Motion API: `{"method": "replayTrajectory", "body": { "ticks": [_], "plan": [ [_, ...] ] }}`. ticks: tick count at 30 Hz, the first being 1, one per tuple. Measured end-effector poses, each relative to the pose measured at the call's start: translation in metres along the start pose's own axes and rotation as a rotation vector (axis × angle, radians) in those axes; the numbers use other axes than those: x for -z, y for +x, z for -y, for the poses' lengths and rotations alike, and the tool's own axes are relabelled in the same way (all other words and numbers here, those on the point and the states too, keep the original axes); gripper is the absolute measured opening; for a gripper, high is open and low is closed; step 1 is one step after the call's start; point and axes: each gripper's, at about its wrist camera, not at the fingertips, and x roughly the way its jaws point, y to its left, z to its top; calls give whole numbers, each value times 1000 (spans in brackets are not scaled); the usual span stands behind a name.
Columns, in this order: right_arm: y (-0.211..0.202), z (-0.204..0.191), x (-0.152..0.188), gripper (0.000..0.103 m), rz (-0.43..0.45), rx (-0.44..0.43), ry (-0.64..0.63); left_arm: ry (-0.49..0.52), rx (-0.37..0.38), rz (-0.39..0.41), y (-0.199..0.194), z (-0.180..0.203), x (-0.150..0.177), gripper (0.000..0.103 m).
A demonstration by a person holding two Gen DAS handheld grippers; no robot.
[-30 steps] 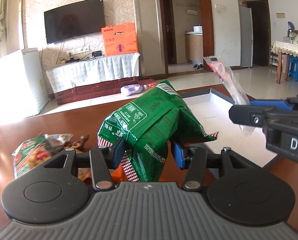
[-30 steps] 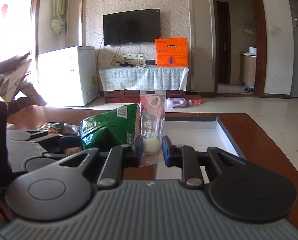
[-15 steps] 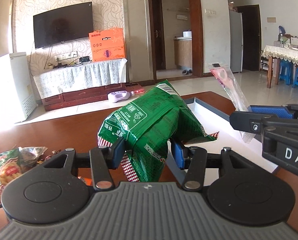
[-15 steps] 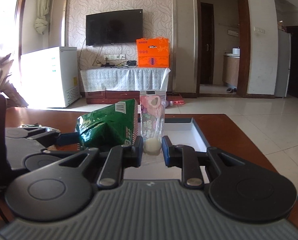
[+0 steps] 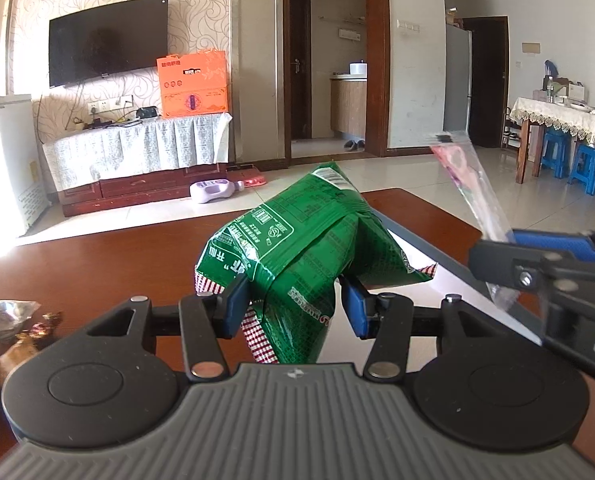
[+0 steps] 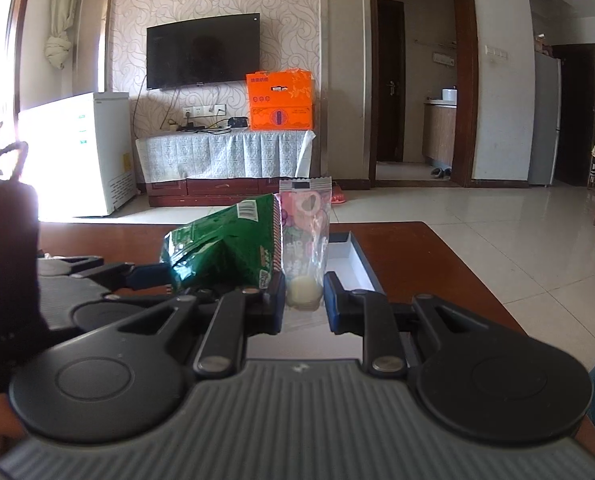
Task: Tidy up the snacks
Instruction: 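Carry the green bag with the left gripper and the lollipop with the right toward the tray, then open the left gripper over the tray while the right lowers and releases the lollipop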
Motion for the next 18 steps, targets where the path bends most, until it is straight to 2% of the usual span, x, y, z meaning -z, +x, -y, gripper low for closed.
{"method": "replayTrajectory", "body": {
  "ticks": [8,15,18],
  "plan": [
    [2,11,4,24,-23,30,33,9,55,-6,48,16,-8,56],
    [9,16,7,24,-53,34,36,49,20,-22,93,27,-10,56],
    [11,18,8,24,-66,33,43,51,26,-42,106,25,-16,59]
  ]
}}
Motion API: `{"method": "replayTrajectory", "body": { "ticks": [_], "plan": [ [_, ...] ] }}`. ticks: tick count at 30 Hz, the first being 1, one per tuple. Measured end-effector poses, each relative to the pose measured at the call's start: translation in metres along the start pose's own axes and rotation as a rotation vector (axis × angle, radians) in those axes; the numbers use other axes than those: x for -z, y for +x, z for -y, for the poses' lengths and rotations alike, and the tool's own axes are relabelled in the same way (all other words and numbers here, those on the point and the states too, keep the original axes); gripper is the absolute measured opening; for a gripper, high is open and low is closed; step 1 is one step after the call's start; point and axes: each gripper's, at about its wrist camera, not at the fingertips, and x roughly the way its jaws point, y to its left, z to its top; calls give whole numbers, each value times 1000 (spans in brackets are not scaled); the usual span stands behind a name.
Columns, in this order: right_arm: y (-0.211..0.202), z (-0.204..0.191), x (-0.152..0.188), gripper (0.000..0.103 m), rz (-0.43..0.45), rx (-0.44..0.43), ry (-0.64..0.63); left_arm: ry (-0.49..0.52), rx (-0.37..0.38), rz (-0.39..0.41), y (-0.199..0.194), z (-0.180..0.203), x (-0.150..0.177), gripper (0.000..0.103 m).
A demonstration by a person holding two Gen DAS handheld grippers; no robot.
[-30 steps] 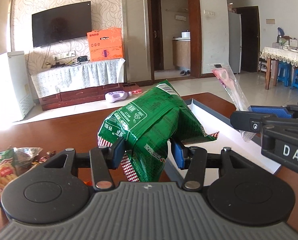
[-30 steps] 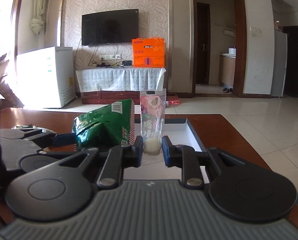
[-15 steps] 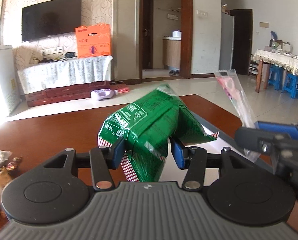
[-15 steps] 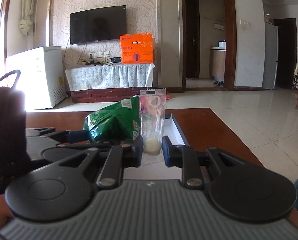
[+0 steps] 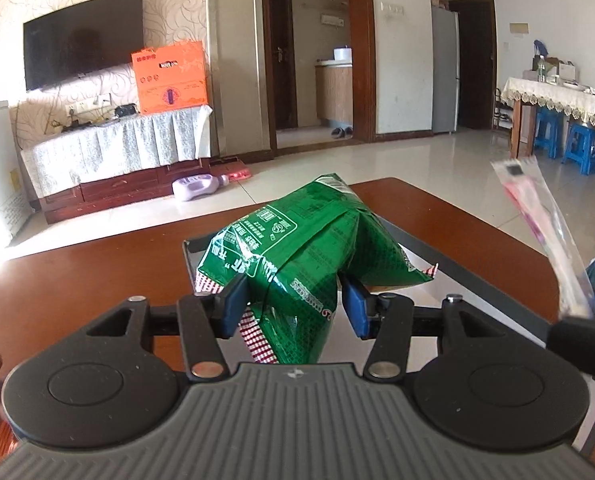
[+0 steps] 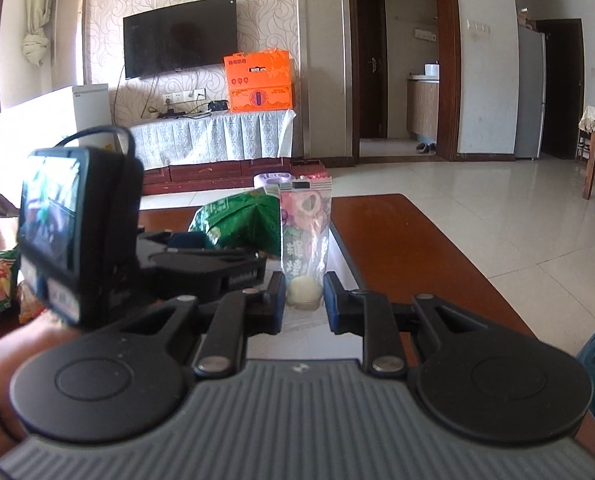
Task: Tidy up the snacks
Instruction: 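Open the left gripper over the tray while the right lowers and releases the lollipop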
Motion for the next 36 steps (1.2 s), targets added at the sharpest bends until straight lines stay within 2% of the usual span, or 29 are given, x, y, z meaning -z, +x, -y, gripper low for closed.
{"method": "replayTrajectory", "body": {
  "ticks": [4,7,14,22,36],
  "plan": [
    [3,0,1,24,-10,-5,1,-19,-10,5,3,-2,-6,82],
    [3,-2,1,24,-15,-15,-5,6,-15,13,3,0,-7,88],
    [3,-4,0,24,-17,-17,-9,40,-2,11,-11,-1,0,88],
    [4,-5,-2,24,-20,-18,-7,42,9,24,-46,-10,10,89],
    [4,-6,1,24,-34,-16,-15,66,13,3,-97,-9,31,89]
  ]
}}
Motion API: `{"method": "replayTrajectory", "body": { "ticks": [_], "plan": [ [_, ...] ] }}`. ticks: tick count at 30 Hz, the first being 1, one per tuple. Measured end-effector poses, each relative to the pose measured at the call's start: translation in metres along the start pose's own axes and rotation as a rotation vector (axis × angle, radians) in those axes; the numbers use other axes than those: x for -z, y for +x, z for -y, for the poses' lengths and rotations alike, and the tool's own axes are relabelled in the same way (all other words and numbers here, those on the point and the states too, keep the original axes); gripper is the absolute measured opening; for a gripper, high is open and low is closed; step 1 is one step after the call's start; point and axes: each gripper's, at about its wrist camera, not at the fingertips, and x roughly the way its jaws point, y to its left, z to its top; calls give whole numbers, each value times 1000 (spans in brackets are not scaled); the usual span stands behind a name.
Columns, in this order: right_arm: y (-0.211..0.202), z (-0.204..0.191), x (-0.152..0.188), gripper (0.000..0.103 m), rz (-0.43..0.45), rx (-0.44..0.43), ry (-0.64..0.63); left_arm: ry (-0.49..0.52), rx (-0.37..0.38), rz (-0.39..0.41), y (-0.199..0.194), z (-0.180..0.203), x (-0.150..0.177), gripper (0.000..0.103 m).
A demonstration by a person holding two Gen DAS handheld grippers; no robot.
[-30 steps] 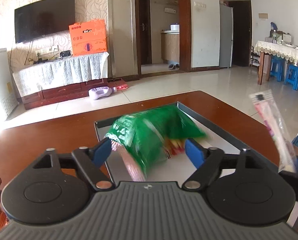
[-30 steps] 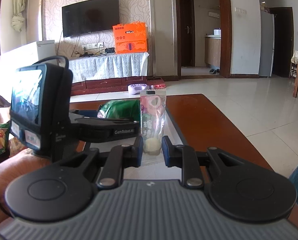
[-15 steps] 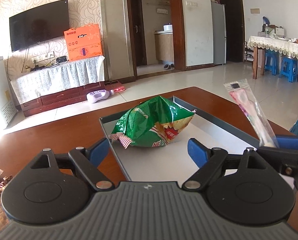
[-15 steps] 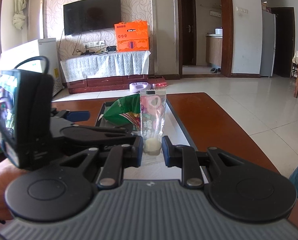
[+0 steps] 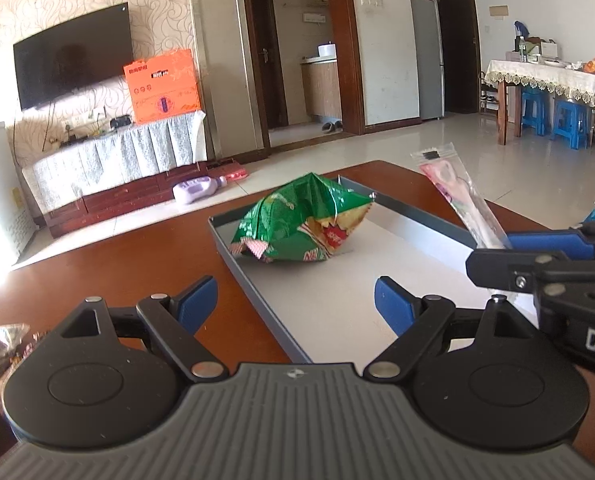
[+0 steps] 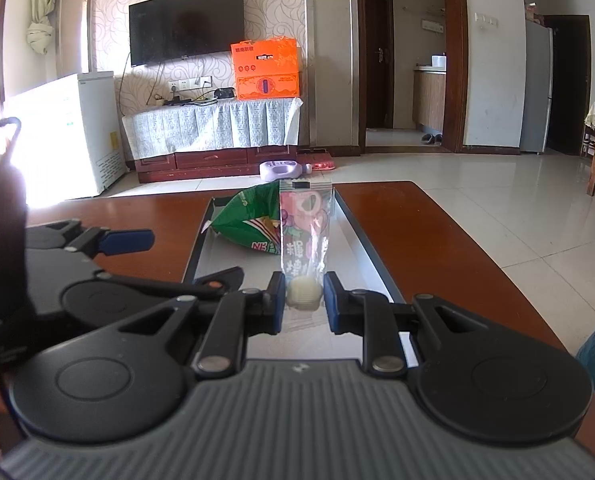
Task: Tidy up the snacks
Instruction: 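Open the left gripper over the tray while the right lowers and releases the lollipop, then grasp the small wrapped candy with the left gripper while the right grasps the orange wafer bar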
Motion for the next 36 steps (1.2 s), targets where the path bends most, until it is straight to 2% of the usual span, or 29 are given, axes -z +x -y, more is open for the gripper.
{"method": "replayTrajectory", "body": {
  "ticks": [5,15,24,26,27,28,30,31,36],
  "plan": [
    [2,0,0,24,-15,5,-1,-14,-6,-31,-13,-1,9,89],
    [16,-8,0,24,-79,1,-23,22,0,-37,-56,4,25,89],
    [24,-13,7,26,-97,0,-27,21,-12,-56,-90,-2,41,89],
    [24,-13,8,30,-100,-4,-29,17,-14,-57,-98,-5,44,89],
    [23,-14,8,39,-94,-5,-32,17,-18,-60,-101,-6,45,89],
    [22,-15,8,51,-86,-5,-37,17,-21,-60,-104,-7,47,89],
    [18,-18,10,66,-69,-4,-51,15,-28,-62,-112,-10,50,89],
    [16,-20,10,68,-59,-3,-58,12,-31,-62,-115,-11,51,89],
    [2,-23,11,68,-34,3,-60,-4,-40,-58,-128,-16,55,89]
  ]
}}
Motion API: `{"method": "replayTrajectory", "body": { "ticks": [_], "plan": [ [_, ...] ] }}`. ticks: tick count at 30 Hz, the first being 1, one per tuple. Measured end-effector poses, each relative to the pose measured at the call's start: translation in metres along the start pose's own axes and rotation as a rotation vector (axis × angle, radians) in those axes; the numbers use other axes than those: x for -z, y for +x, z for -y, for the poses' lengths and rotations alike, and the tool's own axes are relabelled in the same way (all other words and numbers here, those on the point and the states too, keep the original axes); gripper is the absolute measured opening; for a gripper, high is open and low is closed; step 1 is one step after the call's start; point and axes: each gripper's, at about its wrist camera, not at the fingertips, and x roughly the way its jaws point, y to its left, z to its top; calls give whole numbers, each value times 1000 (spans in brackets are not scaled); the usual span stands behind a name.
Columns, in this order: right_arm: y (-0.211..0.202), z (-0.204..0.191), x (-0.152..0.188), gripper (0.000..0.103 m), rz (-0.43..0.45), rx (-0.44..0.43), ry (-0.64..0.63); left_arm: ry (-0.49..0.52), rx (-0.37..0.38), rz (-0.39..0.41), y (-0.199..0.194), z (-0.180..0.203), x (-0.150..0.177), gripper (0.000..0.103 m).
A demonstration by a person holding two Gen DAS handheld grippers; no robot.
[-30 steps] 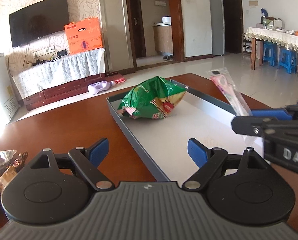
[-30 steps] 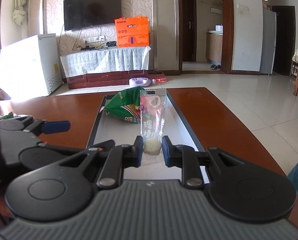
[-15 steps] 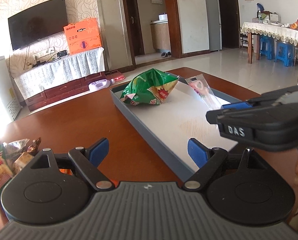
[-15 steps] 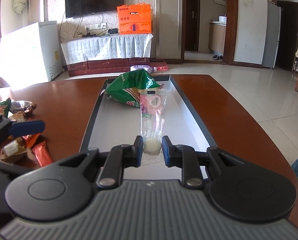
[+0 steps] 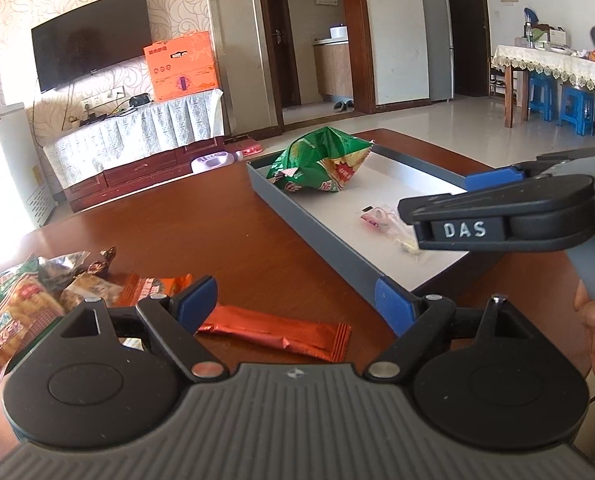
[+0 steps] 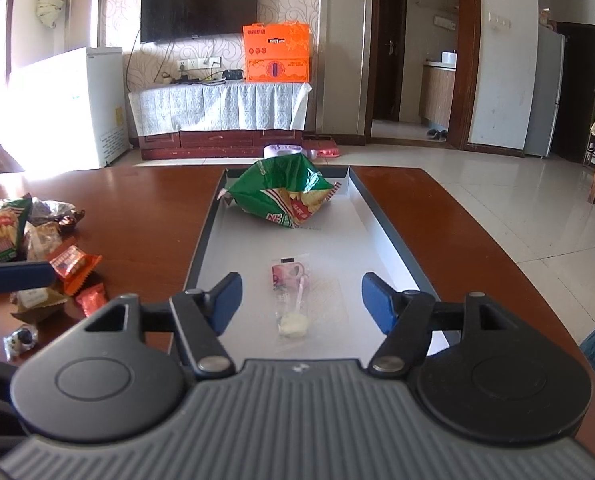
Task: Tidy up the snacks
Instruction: 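Grasp the small wrapped candy with the left gripper while the right grasps the orange wafer bar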
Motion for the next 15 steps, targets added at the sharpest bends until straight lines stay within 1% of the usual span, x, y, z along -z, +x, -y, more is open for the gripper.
{"method": "replayTrajectory", "body": {
  "ticks": [5,8,11,15],
  "plan": [
    [-19,-4,0,68,35,-4,13,-2,-4,5,-16,-2,6,89],
    [-30,-10,1,68,57,-19,25,-18,-26,8,-27,-3,11,89],
    [-39,-21,3,68,62,-73,12,-38,-48,-3,-37,-4,22,89],
    [-45,-41,6,68,67,-163,-53,-56,-117,-6,-48,-9,42,89]
  ]
}}
